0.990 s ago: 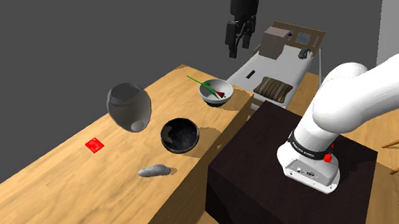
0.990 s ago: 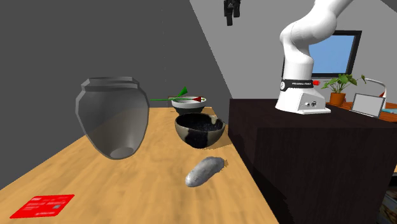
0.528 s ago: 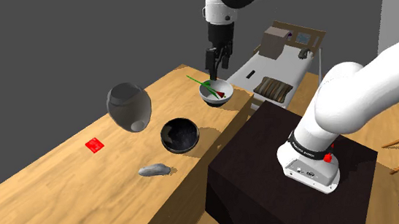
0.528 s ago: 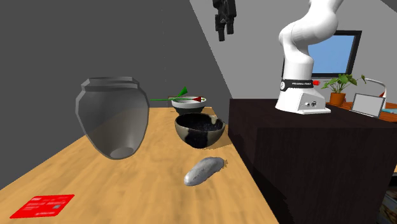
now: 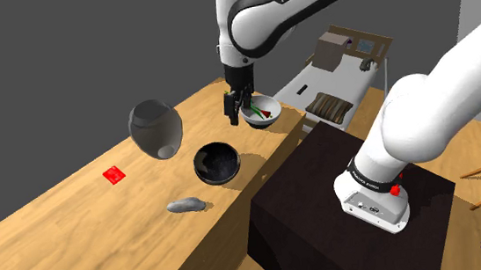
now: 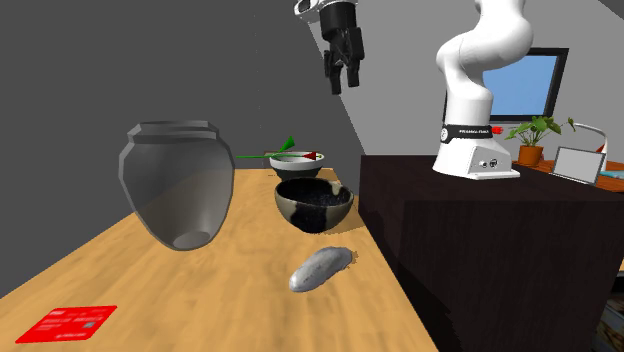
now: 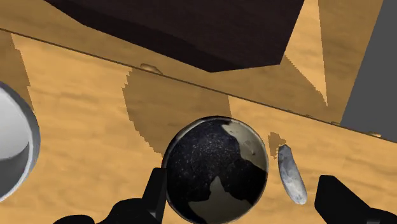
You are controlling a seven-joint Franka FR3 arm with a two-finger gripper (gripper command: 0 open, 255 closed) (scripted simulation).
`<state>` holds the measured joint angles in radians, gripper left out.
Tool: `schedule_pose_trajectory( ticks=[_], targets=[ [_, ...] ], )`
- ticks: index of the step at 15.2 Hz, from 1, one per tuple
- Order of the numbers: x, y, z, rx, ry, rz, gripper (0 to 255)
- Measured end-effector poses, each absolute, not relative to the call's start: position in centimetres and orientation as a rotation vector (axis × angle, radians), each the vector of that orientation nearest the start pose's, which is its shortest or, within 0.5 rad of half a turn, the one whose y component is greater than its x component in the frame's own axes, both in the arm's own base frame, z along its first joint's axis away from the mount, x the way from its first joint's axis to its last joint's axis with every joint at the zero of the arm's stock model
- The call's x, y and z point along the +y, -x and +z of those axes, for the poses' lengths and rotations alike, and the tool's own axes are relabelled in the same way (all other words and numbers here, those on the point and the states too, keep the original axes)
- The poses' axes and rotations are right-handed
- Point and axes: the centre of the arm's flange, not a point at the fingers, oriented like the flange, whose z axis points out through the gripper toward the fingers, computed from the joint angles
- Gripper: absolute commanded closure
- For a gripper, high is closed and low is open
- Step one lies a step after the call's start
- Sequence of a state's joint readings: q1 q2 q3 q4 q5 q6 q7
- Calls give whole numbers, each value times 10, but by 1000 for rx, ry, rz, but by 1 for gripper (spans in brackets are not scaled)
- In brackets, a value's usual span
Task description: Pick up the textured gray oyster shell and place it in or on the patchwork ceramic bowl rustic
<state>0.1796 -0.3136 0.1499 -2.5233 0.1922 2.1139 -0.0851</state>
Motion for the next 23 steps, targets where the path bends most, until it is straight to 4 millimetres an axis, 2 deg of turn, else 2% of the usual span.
schedule_pose_trajectory(
  ticks=[2, 14, 23],
  targets=[
    [156, -400, 360, -492, 2992, 165, 0],
    [264, -432, 250, -737, 2919, 166, 0],
    [352, -442, 170, -914, 2851, 168, 0]
  ],
)
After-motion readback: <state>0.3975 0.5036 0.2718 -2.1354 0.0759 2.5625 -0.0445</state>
